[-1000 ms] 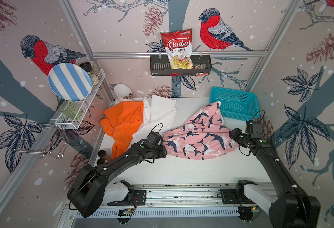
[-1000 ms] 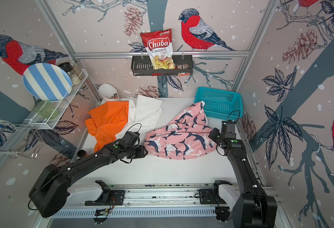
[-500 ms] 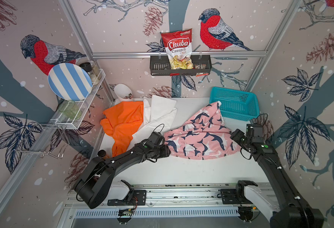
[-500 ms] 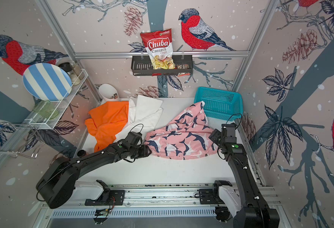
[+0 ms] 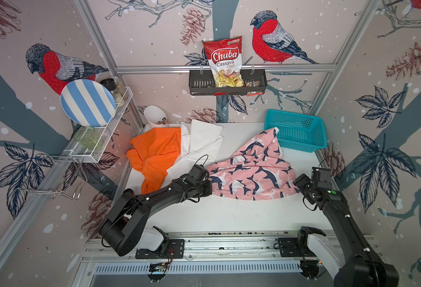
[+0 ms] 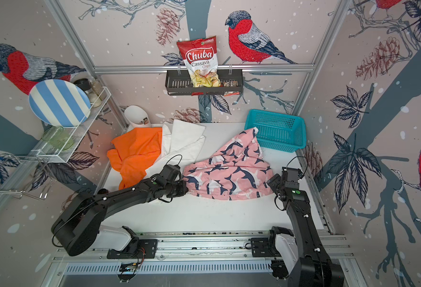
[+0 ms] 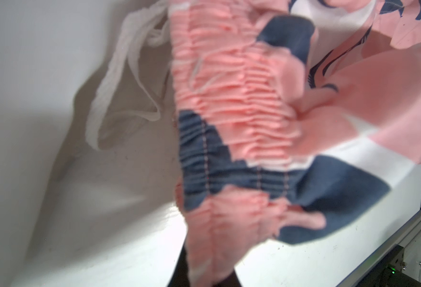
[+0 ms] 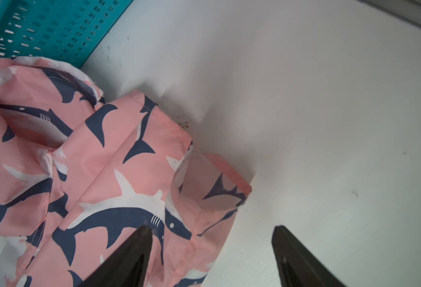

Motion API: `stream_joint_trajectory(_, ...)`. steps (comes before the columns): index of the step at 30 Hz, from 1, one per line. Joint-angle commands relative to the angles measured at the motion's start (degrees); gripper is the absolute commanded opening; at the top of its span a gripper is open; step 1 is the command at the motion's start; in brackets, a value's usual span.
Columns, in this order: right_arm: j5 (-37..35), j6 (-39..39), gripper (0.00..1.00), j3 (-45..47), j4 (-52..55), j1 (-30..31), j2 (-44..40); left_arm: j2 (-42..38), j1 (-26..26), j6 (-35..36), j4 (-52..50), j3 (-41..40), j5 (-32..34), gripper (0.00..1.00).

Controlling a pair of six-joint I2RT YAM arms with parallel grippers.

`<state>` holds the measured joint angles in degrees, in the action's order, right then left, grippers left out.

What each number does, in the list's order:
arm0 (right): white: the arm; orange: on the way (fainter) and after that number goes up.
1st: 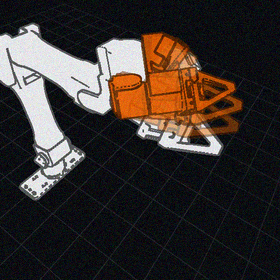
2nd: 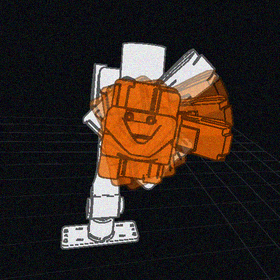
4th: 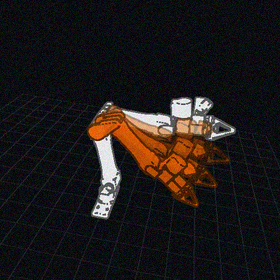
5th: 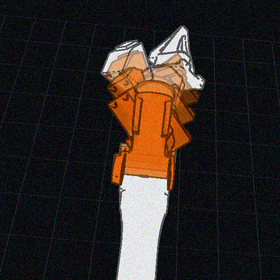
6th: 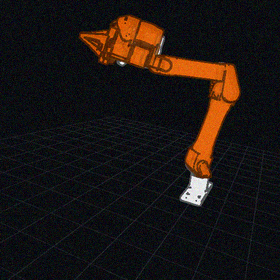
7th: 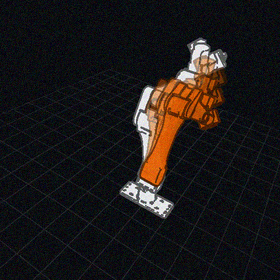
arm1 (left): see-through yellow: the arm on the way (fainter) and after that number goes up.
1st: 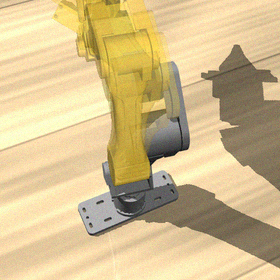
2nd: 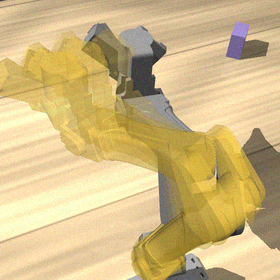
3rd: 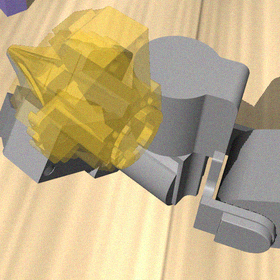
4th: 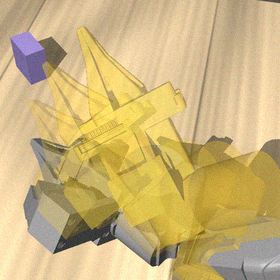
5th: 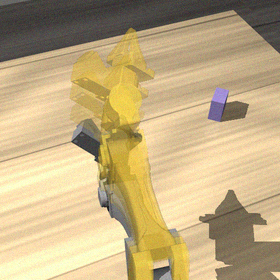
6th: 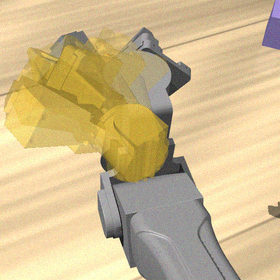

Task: Roll up the shorts
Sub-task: Flatten out the shorts at the center of the board.

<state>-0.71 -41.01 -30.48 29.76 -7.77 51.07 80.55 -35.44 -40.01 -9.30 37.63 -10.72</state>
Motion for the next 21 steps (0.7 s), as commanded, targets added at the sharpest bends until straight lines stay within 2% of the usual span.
stream_joint_trajectory(1,4.29,-1.70,0.79,1.17,-3.27,-1.43,0.42,-0.23,-0.03,1.06,1.39,0.24,1.23,0.04)
stream_joint_trajectory(8,12.72,-2.39,0.76,2.51,-9.08,-1.72,5.95,-0.05,0.01,1.38,1.30,0.58,1.41,0.00)
stream_joint_trajectory(14,13.13,-3.02,0.67,3.97,-12.48,-2.31,11.17,-0.49,0.00,1.39,1.06,0.69,1.85,0.00)
stream_joint_trajectory(16,13.54,-2.84,0.57,4.22,-13.71,-2.60,11.92,-0.81,0.01,1.83,0.65,1.00,1.91,0.00)
stream_joint_trajectory(20,13.44,-2.14,0.09,2.84,-13.30,-3.88,11.15,-3.07,0.02,2.32,-0.75,2.40,3.07,0.00)
stream_joint_trajectory(21,13.69,-2.05,0.00,1.91,-12.55,-4.36,10.18,-3.94,0.02,2.46,-1.40,3.30,3.16,0.00)
